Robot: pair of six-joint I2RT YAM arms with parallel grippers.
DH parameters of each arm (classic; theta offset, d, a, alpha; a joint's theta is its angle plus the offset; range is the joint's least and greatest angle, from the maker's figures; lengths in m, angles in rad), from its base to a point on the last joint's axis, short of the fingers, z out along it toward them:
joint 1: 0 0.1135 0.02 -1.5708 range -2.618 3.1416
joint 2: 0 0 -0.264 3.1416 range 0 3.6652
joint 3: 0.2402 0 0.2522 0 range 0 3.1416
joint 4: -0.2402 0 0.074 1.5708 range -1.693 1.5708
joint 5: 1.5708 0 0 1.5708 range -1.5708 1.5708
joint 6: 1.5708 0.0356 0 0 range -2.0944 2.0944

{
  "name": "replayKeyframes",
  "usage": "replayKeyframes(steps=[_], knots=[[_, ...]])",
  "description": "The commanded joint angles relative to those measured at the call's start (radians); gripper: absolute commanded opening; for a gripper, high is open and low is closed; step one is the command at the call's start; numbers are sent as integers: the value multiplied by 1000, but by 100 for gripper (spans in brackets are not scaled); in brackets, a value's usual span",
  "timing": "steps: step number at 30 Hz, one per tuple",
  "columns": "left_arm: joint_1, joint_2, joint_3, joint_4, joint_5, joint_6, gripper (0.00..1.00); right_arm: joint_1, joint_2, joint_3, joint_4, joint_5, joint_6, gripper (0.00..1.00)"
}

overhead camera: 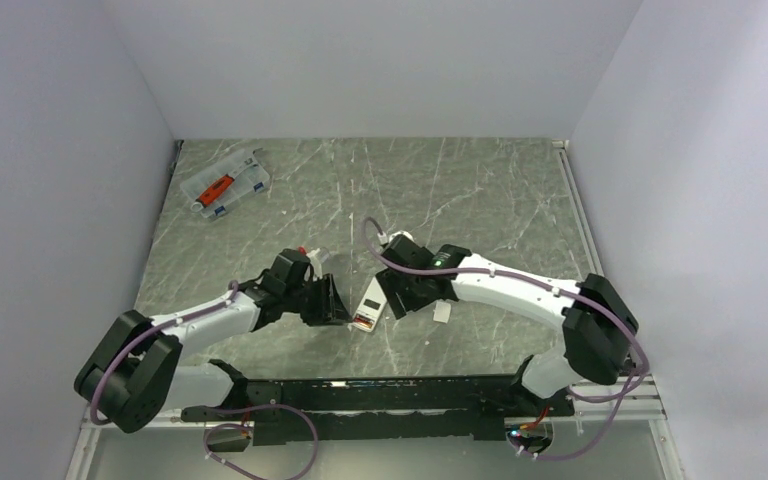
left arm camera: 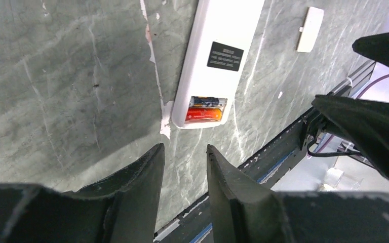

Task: Load the batteries into the remote control
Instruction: Move the battery cover to the center of the board.

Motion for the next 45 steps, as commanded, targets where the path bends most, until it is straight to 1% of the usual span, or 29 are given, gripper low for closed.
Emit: replayKeyframes(steps=[1, 5, 8, 11, 14, 16, 26, 30, 38, 42, 45], knots=[[0, -58, 53, -59, -16, 27, 43, -40, -79, -49, 0, -31, -56, 74], [-1, -92, 68, -89, -12, 29, 47, -65, -91, -83, -24, -53, -93, 83], [-2, -111, 83, -112, -10, 30, 49, -87, -99, -102, -29, -65, -99, 86], [-1, -130, 94, -135, -13, 32, 51, -119, -117, -121, -11, -90, -110, 92], [-1, -147, 104, -153, -13, 34, 52, -161, -113, -128, 7, -137, -136, 94], [-1, -157, 104, -162, -14, 34, 54, -189, -105, -128, 16, -150, -144, 99], [-2, -205, 93, -195, -26, 28, 59, -317, -40, -101, 72, -234, -146, 100], [-1, -217, 94, -201, -27, 27, 60, -354, 7, -90, 99, -266, -147, 99], [-2, -242, 95, -229, -33, 31, 62, -384, 50, -115, 145, -306, -133, 98], [-1, -248, 96, -236, -35, 35, 62, -387, 55, -138, 151, -339, -121, 96], [0, -249, 95, -233, -34, 35, 63, -388, 52, -152, 149, -334, -108, 95]])
